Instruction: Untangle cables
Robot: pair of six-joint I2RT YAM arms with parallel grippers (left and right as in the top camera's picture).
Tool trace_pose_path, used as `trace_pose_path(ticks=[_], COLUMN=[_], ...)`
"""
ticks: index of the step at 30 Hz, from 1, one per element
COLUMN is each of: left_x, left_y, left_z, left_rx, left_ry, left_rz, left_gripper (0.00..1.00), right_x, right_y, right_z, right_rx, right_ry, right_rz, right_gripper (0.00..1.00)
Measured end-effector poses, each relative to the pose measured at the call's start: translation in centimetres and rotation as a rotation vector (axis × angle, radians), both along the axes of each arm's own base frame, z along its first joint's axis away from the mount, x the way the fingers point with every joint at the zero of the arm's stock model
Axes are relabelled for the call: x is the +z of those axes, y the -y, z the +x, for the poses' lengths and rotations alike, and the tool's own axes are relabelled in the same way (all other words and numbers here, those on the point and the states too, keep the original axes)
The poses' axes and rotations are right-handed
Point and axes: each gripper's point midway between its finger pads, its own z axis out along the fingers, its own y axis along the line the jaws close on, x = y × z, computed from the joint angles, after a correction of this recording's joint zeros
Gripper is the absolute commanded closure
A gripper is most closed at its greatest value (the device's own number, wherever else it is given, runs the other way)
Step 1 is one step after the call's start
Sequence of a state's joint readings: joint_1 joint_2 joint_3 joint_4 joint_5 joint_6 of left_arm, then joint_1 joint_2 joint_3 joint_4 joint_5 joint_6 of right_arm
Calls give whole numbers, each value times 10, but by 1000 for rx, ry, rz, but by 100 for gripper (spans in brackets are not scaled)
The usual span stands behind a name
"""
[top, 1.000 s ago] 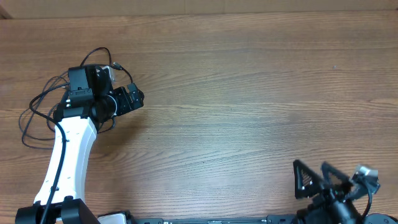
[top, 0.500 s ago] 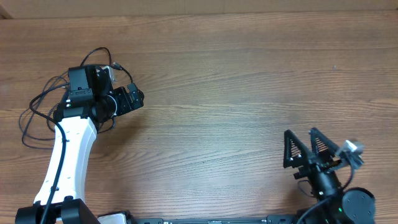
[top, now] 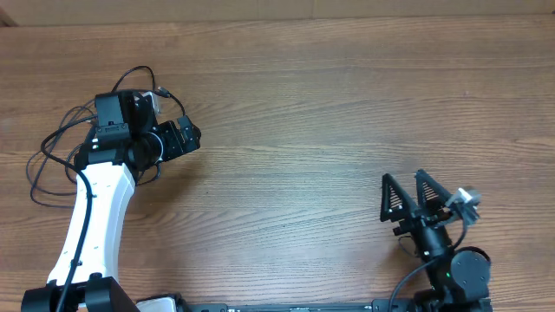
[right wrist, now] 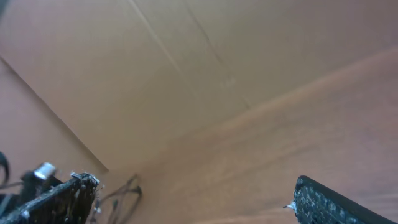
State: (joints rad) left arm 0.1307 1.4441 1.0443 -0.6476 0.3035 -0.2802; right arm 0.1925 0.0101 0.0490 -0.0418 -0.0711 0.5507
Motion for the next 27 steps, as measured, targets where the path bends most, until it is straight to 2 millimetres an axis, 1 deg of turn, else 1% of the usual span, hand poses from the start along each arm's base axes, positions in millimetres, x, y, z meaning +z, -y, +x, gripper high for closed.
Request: trace_pose_path(ticks=[3, 4, 7, 10, 27], left_x=[0, 0, 0, 0, 0], left_y=[0, 0, 0, 0, 0], left_z=[0, 0, 0, 0, 0], left_rx=[0, 0, 0, 0, 0], left_ry=[0, 0, 0, 0, 0], left_rz=[0, 0, 0, 0, 0], left_gripper=[1, 1, 1, 1, 1], right_x=[-14, -16, -15, -25, -25], right_y=[0, 0, 0, 0, 0], right_z=[2, 2, 2, 2, 2], right_rx=[0, 0, 0, 0, 0], right_ry=[-25, -34, -29, -68, -71], right_rz=[-5, -7, -6, -14, -14], right_gripper=[0, 0, 0, 0, 0])
